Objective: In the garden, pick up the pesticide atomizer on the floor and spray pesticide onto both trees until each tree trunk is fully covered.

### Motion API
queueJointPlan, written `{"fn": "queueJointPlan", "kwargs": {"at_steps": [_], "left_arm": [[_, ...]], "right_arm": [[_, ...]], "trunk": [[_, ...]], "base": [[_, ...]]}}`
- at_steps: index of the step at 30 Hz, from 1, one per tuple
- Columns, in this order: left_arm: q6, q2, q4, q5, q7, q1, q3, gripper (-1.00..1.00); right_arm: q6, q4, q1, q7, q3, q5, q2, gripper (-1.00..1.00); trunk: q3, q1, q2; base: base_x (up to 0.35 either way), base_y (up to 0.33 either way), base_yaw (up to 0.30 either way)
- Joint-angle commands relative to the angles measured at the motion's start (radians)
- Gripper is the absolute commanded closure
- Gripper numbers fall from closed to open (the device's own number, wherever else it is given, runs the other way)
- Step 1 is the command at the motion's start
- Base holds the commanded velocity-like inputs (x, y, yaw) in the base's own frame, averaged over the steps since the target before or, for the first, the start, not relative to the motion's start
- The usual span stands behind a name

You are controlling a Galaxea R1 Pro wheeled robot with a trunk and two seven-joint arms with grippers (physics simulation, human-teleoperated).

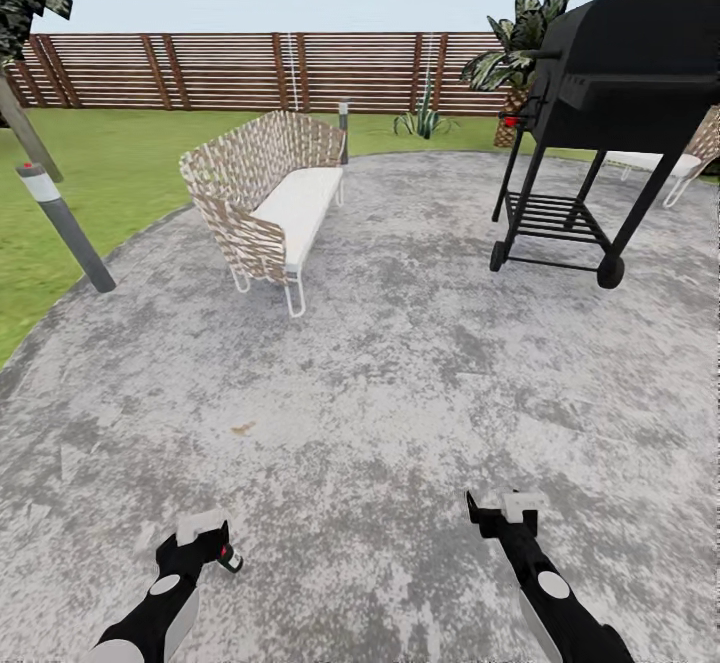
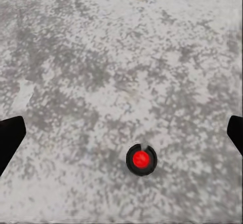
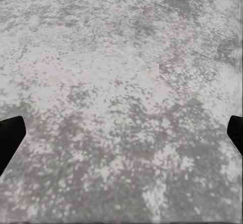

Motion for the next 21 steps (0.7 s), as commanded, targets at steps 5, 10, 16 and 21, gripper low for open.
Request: {"fn": "queueJointPlan", "kwargs": {"at_steps": [5,10,16,21], "left_arm": [[-0.003,0.001,0.001,-0.009,0.003,-0.001,0.004,-1.00],[-0.003,0.003,0.001,-0.010,0.002,-0.001,-0.003,-1.00],[-0.027,0.007,0.001,-0.011,0.001,0.000,-0.004,-1.00],[-0.033,0.010,0.002,-0.011,0.001,-0.002,-0.005,-1.00]], "right_arm": [[-0.003,0.001,-0.001,0.000,0.000,0.000,0.000,-1.00],[-0.003,0.001,-0.001,0.000,-0.001,0.000,-0.001,-1.00],[-0.003,0.001,-0.001,0.000,-0.001,0.000,-0.002,-1.00],[-0.003,0.001,-0.001,0.000,-0.001,0.000,-0.001,-1.00]], "trunk": [[-0.001,0.000,0.000],[-0.001,0.000,0.000],[-0.001,0.000,0.000],[-0.002,0.000,0.000]], "base": [[-0.082,-0.148,0.000],[-0.010,-0.017,0.000],[-0.001,-0.002,-0.005],[0.000,0.000,-0.133]]}}
